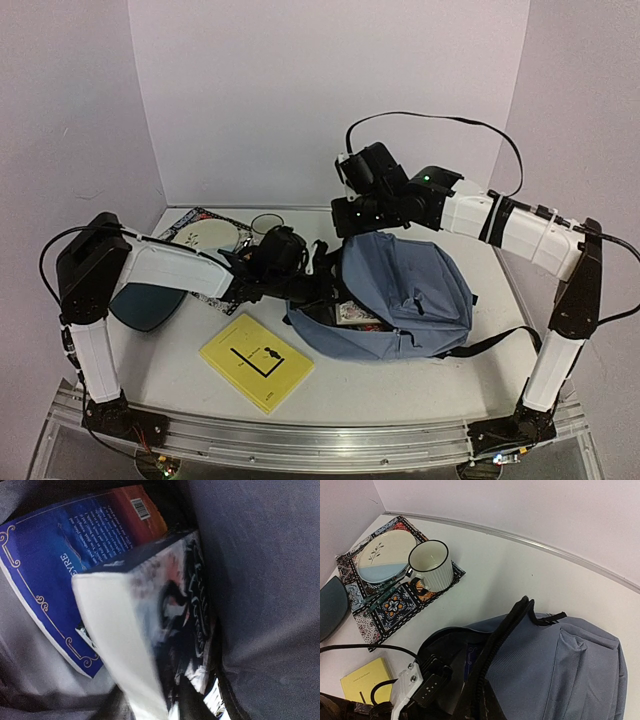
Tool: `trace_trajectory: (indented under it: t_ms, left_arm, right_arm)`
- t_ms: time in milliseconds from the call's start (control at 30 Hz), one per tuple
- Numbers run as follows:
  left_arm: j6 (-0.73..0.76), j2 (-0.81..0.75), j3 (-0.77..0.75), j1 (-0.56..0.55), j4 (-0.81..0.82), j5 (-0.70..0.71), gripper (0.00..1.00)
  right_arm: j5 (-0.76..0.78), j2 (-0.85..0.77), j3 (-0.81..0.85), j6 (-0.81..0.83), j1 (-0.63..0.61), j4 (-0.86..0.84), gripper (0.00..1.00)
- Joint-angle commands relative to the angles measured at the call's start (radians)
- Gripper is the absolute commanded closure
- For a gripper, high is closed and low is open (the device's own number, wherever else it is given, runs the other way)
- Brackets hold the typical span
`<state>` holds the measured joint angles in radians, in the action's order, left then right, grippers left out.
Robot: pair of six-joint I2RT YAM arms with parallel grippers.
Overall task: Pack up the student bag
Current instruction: Place the book in the largest pocket of the bag, then place the largest pocket of the student bag.
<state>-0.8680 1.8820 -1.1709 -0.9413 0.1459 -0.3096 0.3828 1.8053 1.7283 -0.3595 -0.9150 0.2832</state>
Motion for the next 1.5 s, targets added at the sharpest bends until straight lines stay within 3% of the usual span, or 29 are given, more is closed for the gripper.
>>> trace_trajectory:
  t_ms: [0, 67, 200, 367, 533, 833, 1000, 1067, 1233, 1467]
  left_arm:
    - [0.095, -0.026, -0.101, 0.000, -0.032, -0.039, 0.78]
    - [0.109, 0.025, -0.173, -0.013, -0.033, -0.094, 0.82]
    - [0.137, 0.070, -0.246, -0.042, -0.034, -0.135, 0.80]
    - [0.160, 0.047, -0.208, -0.041, -0.060, -0.114, 0.62]
    - [0.203, -0.063, -0.119, -0.004, -0.106, -0.053, 0.44]
    - [0.240, -0.223, -0.032, 0.038, -0.232, 0.020, 0.37]
    - [0.184, -0.401, 0.130, 0.148, -0.282, 0.043, 0.31]
    - [0.169, -0.476, 0.197, 0.197, -0.305, 0.051, 0.26]
    - [0.129, -0.623, 0.300, 0.272, -0.430, 0.124, 0.02]
    - [0.019, -0.669, 0.359, 0.346, -0.663, 0.187, 0.00]
  right_arm:
    - [0.034, -0.056, 0.005, 0.013, -0.005, -0.075, 1.00]
    - [0.038, -0.051, 0.004, 0.013, -0.005, -0.075, 1.00]
    - [0.054, -0.046, -0.003, 0.017, -0.004, -0.072, 1.00]
    - [0.094, -0.058, -0.043, 0.025, 0.006, -0.060, 1.00]
    - [0.111, -0.092, -0.121, 0.007, 0.033, -0.053, 1.00]
    - [0.138, -0.121, -0.203, -0.006, 0.067, -0.035, 1.00]
    - [0.153, -0.145, -0.255, -0.009, 0.115, -0.012, 1.00]
    - [0.125, -0.153, -0.261, -0.011, 0.124, -0.012, 1.00]
    - [-0.067, -0.128, -0.233, -0.017, 0.124, -0.012, 0.94]
    - [-0.246, -0.063, -0.198, -0.024, 0.083, -0.009, 0.81]
